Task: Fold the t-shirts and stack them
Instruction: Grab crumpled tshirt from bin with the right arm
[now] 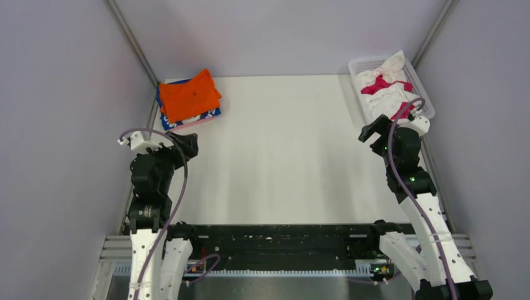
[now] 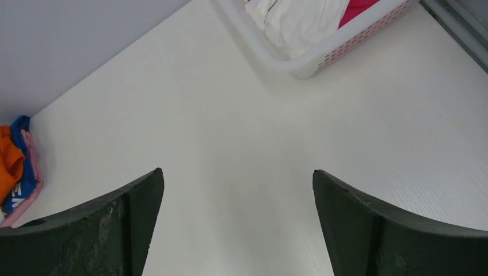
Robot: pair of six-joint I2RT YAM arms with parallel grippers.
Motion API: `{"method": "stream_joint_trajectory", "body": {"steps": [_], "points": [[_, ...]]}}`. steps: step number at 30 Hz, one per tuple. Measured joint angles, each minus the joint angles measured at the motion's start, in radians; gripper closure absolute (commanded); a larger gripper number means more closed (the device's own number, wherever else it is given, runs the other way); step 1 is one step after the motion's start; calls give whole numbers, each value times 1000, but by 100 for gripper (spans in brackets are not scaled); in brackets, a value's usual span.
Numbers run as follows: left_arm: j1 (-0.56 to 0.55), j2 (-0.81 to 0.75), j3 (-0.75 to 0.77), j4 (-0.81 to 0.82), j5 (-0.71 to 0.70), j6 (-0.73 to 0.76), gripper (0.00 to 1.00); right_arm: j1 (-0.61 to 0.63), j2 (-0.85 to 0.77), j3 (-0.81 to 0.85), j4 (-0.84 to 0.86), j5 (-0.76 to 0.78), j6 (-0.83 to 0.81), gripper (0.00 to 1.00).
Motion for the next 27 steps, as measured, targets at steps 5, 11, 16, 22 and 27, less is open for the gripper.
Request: {"method": "stream_joint_trajectory", "body": {"steps": [5, 11, 16, 22, 27], "points": [[0, 74, 2, 2, 24, 0, 1, 0, 99, 52, 40, 2, -61, 1], [0, 150, 4, 43, 25, 0, 1, -13, 363, 237, 84, 16, -162, 1], [0, 215, 4, 97, 26, 1, 1, -55, 650, 463, 104, 25, -225, 2], [0, 250, 4, 114, 16, 6, 1, -138, 975, 743, 115, 41, -241, 7], [0, 259, 1, 136, -1, 9, 1, -215, 1229, 987, 90, 8, -224, 9]]}}
